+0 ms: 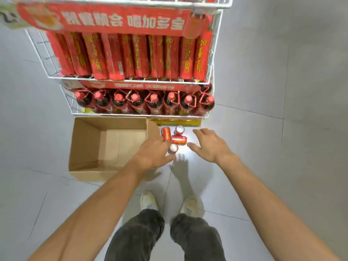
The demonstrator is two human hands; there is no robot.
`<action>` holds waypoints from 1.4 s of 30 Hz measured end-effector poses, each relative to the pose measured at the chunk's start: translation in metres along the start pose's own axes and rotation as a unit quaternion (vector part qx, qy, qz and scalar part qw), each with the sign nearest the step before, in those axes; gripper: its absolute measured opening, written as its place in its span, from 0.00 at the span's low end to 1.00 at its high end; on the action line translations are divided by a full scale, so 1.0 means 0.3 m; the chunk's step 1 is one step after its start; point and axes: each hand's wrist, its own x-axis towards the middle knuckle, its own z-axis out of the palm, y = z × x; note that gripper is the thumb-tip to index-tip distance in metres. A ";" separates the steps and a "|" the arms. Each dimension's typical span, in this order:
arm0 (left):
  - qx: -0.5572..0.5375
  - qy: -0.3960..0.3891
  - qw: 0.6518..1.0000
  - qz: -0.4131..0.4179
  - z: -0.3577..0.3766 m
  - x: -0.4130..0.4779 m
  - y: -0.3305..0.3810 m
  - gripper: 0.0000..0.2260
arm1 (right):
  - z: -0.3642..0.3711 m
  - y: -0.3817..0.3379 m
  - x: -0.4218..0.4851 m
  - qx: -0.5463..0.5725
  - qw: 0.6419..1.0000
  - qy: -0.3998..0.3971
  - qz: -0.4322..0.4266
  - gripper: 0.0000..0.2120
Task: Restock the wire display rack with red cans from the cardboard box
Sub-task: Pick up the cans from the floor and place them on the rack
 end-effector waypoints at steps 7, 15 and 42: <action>-0.071 0.014 0.997 0.017 0.508 0.429 -0.109 0.20 | 0.467 0.185 0.448 -0.003 1.000 0.004 0.014 0.31; -0.093 0.049 0.993 -0.060 1.052 0.879 -0.233 0.26 | 0.909 0.379 0.928 0.012 0.999 0.037 0.023 0.29; -0.396 0.251 0.879 -0.091 0.621 0.577 -0.130 0.25 | 0.490 0.310 0.646 0.308 0.904 0.293 -0.040 0.18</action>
